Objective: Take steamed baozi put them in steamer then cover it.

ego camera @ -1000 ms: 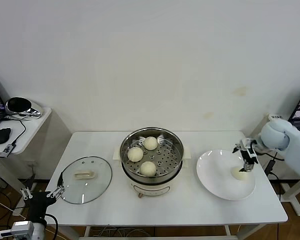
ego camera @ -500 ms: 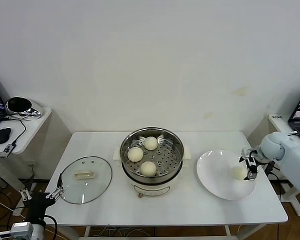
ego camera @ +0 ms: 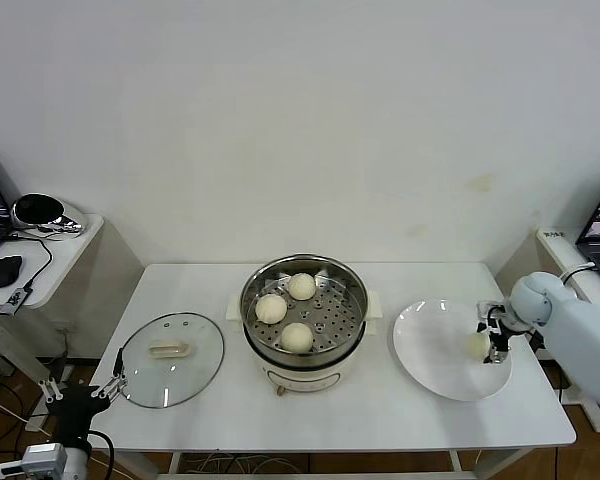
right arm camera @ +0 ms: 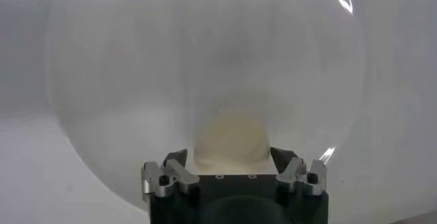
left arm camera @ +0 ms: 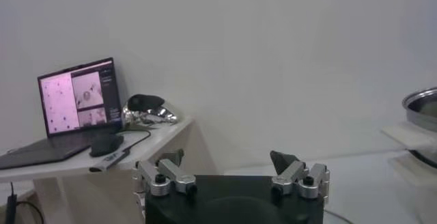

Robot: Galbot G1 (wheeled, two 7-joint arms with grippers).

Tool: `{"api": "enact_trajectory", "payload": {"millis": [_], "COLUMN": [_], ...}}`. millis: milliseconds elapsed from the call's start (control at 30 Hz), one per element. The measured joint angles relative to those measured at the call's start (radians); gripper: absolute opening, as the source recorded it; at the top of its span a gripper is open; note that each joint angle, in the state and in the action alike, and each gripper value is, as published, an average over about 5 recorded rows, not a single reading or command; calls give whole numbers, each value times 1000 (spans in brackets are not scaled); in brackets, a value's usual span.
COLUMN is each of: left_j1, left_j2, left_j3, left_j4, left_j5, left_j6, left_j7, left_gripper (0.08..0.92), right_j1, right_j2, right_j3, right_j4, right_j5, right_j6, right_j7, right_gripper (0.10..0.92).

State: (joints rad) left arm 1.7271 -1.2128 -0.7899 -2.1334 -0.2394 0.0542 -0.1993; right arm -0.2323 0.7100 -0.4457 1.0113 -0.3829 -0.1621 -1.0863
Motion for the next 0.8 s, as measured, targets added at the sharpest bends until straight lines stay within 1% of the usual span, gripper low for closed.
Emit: {"api": "enact_trajectory", "payload": {"millis": [133,433,633,800], "left_j1": [0,0,-7,-12], "left_j2": [0,-1,4,10], "left_j3": [0,0,4,12], "left_j4": [1,1,3,9], "left_j5": [0,0,0,0], "left_j6": [-1,-4,-4,-4], "left_j7": [0,0,-1,-1], "left_gripper": [823,823,823,823], "right_j1": [0,22,87,205], "right_j2": [3,-13,-60,-116], "right_j3": [4,-8,-70,-169], "right_j4": [-6,18,92,185], "right_j5": [-4,14,75,171], "right_j6": [-1,-17,-41,-76], "right_j7": [0,-12,-22,-24], "right_gripper": [672,599,573,574]}}
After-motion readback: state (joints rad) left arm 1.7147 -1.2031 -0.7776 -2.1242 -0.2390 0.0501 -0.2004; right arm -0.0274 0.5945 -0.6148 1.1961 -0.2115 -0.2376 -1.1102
